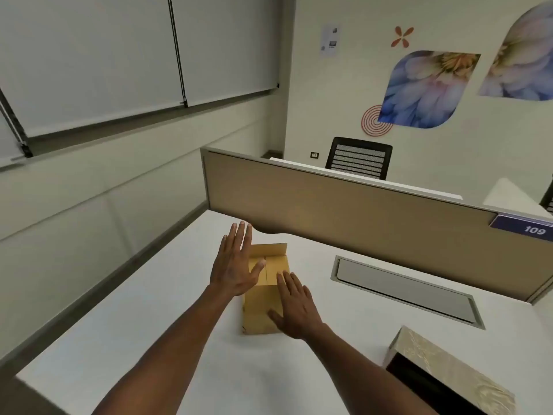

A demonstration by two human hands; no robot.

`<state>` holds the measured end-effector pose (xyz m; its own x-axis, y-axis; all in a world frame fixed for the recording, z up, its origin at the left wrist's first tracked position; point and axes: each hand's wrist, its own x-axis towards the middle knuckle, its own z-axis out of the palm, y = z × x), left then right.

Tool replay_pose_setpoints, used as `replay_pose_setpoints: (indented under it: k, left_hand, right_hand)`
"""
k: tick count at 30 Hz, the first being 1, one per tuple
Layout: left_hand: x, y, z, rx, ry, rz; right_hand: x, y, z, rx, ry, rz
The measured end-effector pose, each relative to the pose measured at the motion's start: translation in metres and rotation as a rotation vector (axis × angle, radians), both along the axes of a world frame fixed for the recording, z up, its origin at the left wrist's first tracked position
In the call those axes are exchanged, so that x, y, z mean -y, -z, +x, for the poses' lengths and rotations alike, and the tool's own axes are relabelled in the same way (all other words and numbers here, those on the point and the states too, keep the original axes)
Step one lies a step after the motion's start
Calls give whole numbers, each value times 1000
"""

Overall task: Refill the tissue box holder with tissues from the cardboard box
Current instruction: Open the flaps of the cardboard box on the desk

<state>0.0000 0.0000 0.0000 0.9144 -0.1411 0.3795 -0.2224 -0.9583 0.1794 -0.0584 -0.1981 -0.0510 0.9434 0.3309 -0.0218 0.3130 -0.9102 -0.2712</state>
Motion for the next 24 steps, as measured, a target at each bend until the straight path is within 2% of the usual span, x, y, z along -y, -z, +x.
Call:
replay_pose_setpoints:
  k: [10,18,24]
  left_hand:
    - [-10,13,7,-44,-5,58]
    - [-13,21,20,-104,-57,0]
    - [7,44,11,-262,-119,38]
  right_hand:
    - [-9,7,-4,-17,47,-17]
    - [-4,26,-32,227,91,121]
    - [4,47,-54,228,89,155]
